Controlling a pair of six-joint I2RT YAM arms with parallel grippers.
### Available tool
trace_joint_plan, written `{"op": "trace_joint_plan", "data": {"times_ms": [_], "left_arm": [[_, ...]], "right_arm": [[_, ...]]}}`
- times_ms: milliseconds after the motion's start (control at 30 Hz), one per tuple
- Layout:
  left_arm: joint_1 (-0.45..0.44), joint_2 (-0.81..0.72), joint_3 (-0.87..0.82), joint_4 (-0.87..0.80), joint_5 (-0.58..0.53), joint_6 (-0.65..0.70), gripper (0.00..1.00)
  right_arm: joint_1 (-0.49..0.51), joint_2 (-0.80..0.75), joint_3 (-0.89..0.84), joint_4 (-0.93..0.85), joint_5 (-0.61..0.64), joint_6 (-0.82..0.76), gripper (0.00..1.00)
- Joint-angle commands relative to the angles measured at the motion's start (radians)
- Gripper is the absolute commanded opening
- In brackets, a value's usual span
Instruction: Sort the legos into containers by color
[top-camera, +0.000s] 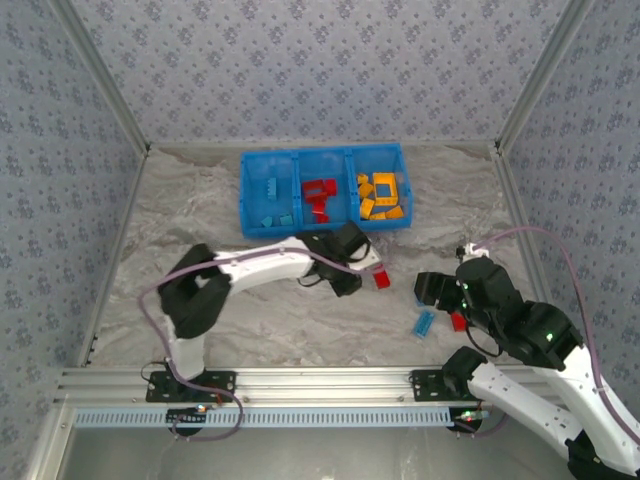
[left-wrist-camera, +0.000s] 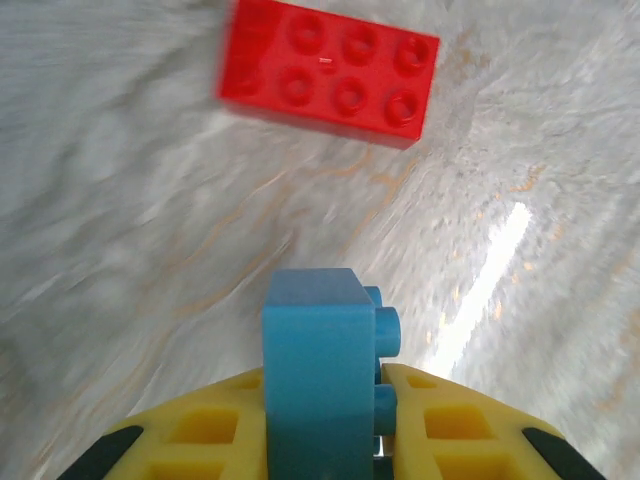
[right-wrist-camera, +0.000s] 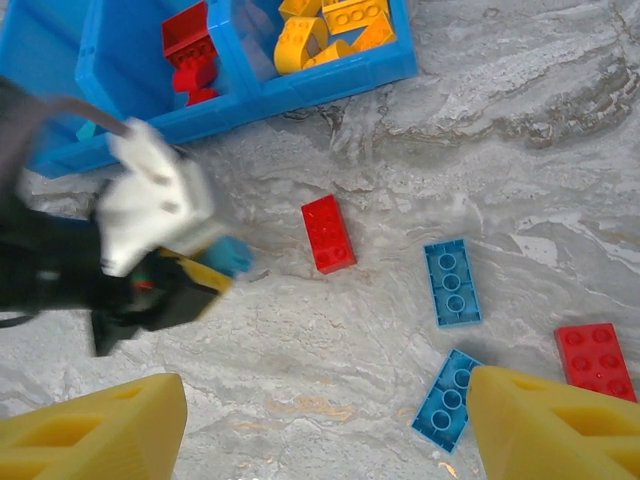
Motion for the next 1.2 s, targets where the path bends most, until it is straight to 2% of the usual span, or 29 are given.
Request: {"op": "trace_joint_plan", "data": {"times_ms": [0, 167, 333, 433, 533, 800, 1033, 1167], "left_arm": [[0.076, -0.195, -0.038, 0.026, -0.055, -0.140, 0.21], [0.229, -0.295, -0.017, -0.073, -0.140, -0.220, 0.21], [0.402, -0.240, 0.054, -0.117, -0.189, -0.296, 0.20], [0.497, -0.163, 0.102, -0.097, -0.123, -0.360, 0.20], [0.561, -0.052, 0.172, -0.078, -0.056, -0.410, 0.20], [0.622, 0.215, 0.363, -0.042, 0.052, -0.464, 0.20], [0.632, 0.300, 0.395, 0.006, 0.103, -0.502, 0.23], [0.632, 0.302, 0.368, 0.030, 0.123, -0.520, 0.33]], "right_arm": [[-0.006, 0.034, 0.010, 0.069, -0.038, -0.056, 0.76], [0.023, 0.185, 0.007, 0.259, -0.149, -0.193, 0.71], [0.168, 0.408, 0.061, 0.471, -0.078, -0.285, 0.71], [0.232, 0.544, 0.133, 0.550, -0.037, -0.316, 0.71], [0.254, 0.630, 0.181, 0.600, -0.015, -0.322, 0.71], [0.289, 0.715, 0.187, 0.677, 0.009, -0.315, 0.71], [0.291, 0.733, 0.165, 0.701, 0.017, -0.299, 0.72], [0.293, 0.767, 0.180, 0.717, 0.014, -0.305, 0.72]]}}
